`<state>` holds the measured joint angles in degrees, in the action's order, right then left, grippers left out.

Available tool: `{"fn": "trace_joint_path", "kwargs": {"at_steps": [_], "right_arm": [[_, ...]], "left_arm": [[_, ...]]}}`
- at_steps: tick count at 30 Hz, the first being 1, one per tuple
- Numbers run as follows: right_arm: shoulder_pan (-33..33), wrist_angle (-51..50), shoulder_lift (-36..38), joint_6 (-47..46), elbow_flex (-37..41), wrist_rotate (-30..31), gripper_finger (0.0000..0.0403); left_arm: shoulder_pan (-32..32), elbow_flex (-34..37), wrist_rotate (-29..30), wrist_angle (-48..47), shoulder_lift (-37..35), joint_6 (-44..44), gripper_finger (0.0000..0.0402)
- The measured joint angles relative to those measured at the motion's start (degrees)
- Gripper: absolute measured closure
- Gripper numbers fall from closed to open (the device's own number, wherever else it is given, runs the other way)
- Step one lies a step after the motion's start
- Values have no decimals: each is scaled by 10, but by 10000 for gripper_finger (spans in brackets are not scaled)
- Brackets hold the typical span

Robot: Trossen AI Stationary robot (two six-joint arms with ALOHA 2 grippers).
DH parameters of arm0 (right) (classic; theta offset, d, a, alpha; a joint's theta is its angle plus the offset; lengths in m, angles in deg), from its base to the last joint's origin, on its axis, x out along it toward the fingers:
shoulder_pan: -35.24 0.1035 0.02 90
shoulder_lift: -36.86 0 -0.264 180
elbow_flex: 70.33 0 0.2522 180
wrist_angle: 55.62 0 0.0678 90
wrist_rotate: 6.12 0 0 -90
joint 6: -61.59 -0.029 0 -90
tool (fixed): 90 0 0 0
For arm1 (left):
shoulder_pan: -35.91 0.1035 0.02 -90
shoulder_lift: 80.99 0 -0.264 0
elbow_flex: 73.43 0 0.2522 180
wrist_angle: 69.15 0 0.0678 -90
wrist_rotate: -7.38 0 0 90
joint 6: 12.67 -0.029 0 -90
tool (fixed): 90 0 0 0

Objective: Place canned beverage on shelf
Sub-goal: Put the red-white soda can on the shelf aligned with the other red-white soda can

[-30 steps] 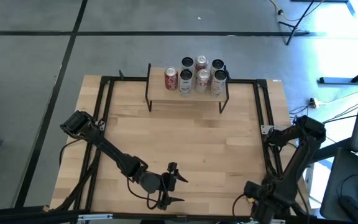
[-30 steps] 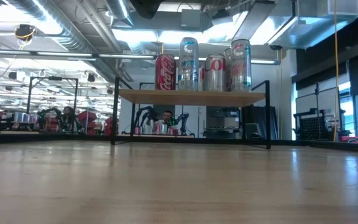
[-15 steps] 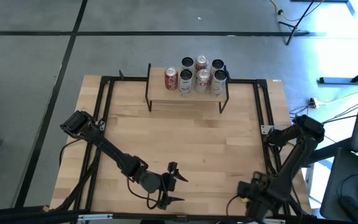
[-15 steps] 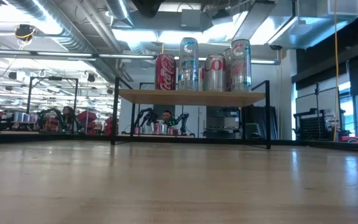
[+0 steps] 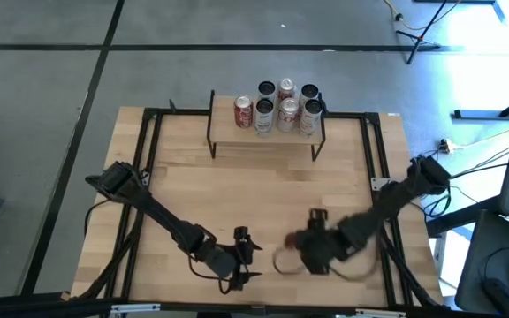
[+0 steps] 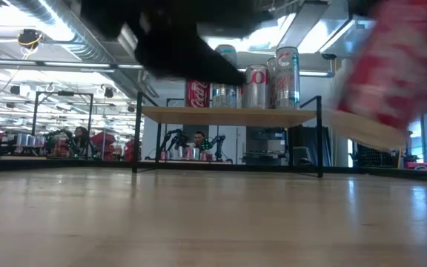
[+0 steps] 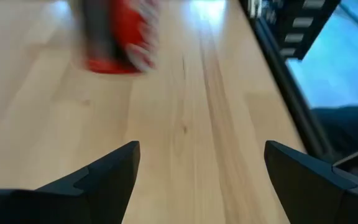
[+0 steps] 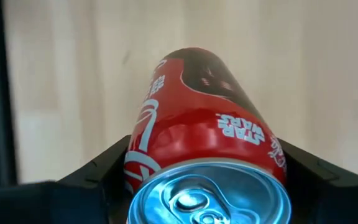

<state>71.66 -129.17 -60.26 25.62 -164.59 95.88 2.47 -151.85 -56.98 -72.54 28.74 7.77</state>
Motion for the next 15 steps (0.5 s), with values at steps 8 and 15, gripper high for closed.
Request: {"fn": "trace_joint_path", "kwargs": {"at_steps": [8,15], "right_arm": [[-158,-5,0,156,-23,-58,132],[-255,-4,-40,245,-23,-103,132]], "left_arm": [[0,0,-7,26,53,-6,74],[16,0,-8,85,54,-58,74]]}}
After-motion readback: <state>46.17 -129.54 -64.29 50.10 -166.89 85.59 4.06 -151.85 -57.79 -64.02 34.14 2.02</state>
